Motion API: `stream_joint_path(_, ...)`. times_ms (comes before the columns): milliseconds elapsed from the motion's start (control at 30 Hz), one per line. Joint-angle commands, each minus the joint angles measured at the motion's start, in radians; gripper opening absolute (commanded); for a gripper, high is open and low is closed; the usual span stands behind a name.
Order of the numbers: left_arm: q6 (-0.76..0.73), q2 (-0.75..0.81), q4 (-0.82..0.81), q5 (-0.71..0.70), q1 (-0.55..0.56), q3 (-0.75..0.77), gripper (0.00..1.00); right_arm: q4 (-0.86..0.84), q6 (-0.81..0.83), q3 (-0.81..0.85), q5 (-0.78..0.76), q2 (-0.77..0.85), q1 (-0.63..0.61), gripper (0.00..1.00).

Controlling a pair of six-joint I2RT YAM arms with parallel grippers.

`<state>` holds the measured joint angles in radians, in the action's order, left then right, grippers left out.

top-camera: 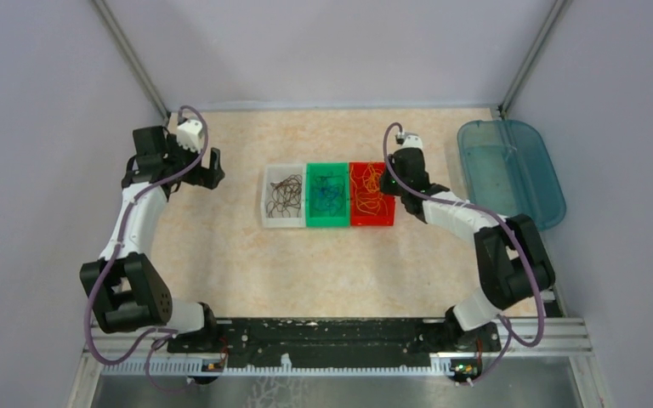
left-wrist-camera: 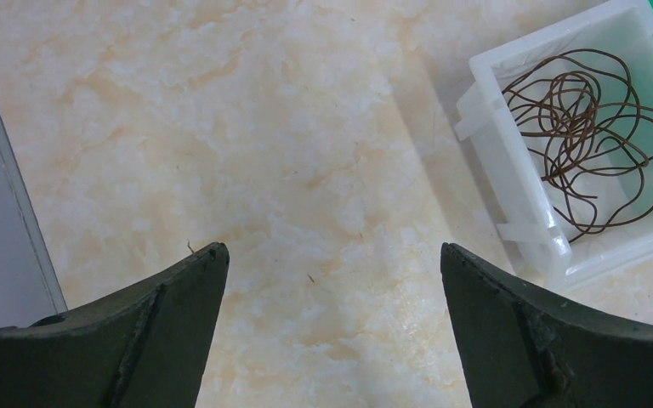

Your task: Untangle the cables

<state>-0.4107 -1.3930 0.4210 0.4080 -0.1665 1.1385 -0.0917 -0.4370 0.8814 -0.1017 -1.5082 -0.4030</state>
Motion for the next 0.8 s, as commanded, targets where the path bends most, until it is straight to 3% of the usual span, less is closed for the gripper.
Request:
stream_joint_path(0,0.045,0.003,-0.068,-0.017,-0.012,-0.025,0.99,-0.037,0.030,0.067,-0.021,-0.033,-0.010,0.12)
stream_joint_path(133,0.067,0.011,-0.105,-0.022,-0.016,-0.044,0.99,-0.024,0.048,0.058,-0.046,0.030,-0.014,0.47)
stream_joint_path(167,0.072,0.011,-0.113,-0.026,-0.016,-0.047,0.99,-0.017,0.054,0.056,-0.054,0.052,-0.014,0.59)
stream_joint_path(233,0.083,0.008,-0.122,-0.035,-0.018,-0.050,0.99,0.007,0.061,0.055,-0.075,0.103,-0.014,0.96)
stream_joint_path(433,0.129,0.014,-0.203,-0.021,-0.023,-0.100,0.99,-0.003,0.067,-0.019,-0.139,0.293,-0.014,0.99)
stream_joint_path(567,0.199,0.040,-0.348,0.039,-0.022,-0.202,0.99,-0.061,0.091,-0.104,-0.167,0.414,-0.013,0.99)
stream_joint_path(633,0.242,0.055,-0.445,0.078,-0.022,-0.277,0.99,-0.074,0.107,-0.150,-0.264,0.467,-0.004,0.99)
stream_joint_path(767,0.328,0.077,-0.809,0.125,-0.022,-0.516,0.99,-0.202,0.203,-0.337,-0.592,0.580,0.008,0.99)
